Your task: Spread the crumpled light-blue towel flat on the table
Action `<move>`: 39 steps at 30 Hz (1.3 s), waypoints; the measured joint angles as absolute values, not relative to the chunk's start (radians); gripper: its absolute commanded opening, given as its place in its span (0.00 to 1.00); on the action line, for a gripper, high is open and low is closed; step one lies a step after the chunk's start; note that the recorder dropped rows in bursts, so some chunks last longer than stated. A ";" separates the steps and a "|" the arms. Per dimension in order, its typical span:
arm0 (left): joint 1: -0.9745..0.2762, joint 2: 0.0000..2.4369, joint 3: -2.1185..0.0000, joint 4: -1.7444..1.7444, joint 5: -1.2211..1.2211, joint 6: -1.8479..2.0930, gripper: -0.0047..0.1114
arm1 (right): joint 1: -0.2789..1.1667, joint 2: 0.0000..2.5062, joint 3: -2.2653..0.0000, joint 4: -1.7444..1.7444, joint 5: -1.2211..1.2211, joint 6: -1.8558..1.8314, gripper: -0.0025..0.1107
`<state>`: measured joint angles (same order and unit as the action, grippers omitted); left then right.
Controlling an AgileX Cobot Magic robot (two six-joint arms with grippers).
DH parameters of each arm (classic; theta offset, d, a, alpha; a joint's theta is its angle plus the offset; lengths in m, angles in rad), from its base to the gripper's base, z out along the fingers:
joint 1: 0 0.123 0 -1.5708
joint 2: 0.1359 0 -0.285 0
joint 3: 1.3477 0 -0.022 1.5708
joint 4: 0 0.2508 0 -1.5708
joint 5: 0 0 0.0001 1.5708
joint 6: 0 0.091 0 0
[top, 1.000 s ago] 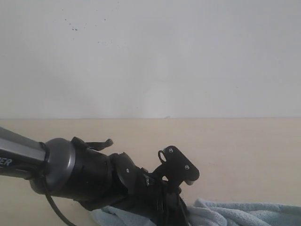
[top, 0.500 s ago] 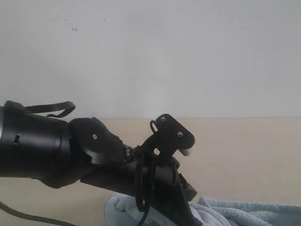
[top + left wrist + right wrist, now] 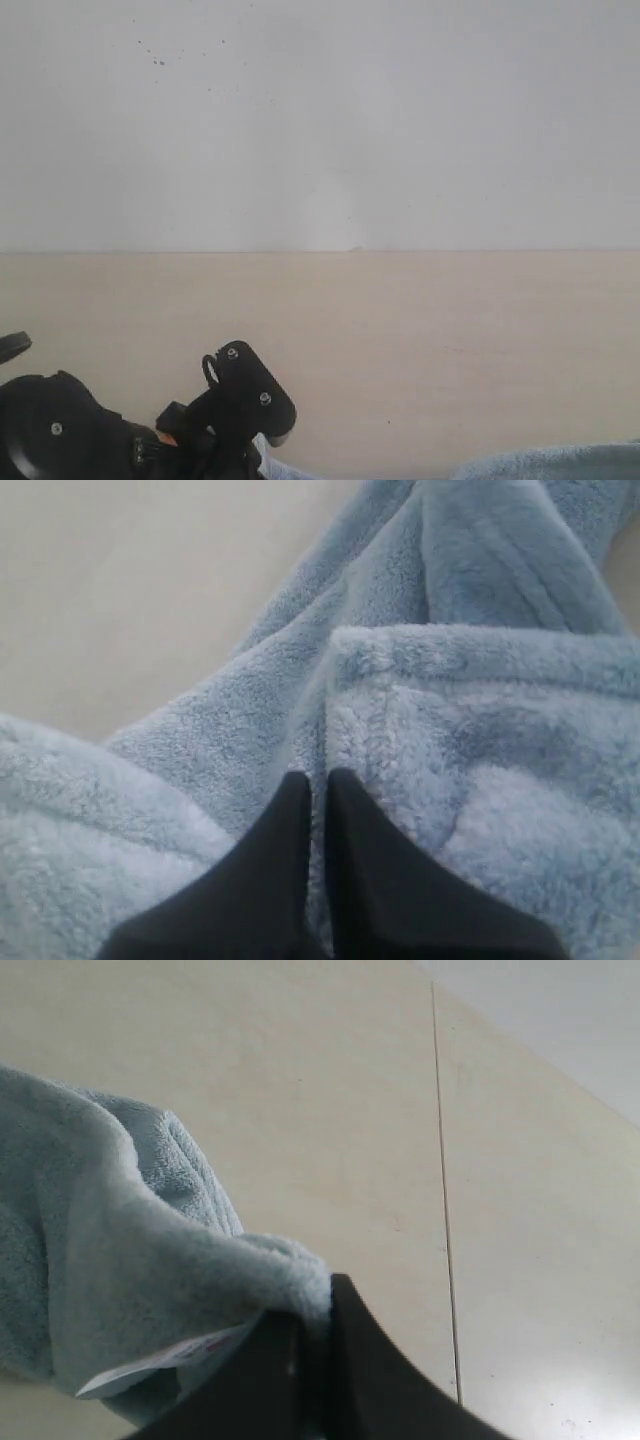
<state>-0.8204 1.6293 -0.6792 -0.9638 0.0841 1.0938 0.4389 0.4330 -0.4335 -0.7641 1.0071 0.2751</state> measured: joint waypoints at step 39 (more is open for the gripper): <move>-0.965 1.666 -0.727 -0.935 -0.118 1.067 0.61 | 0.439 0.433 -0.433 -0.746 1.002 0.277 0.03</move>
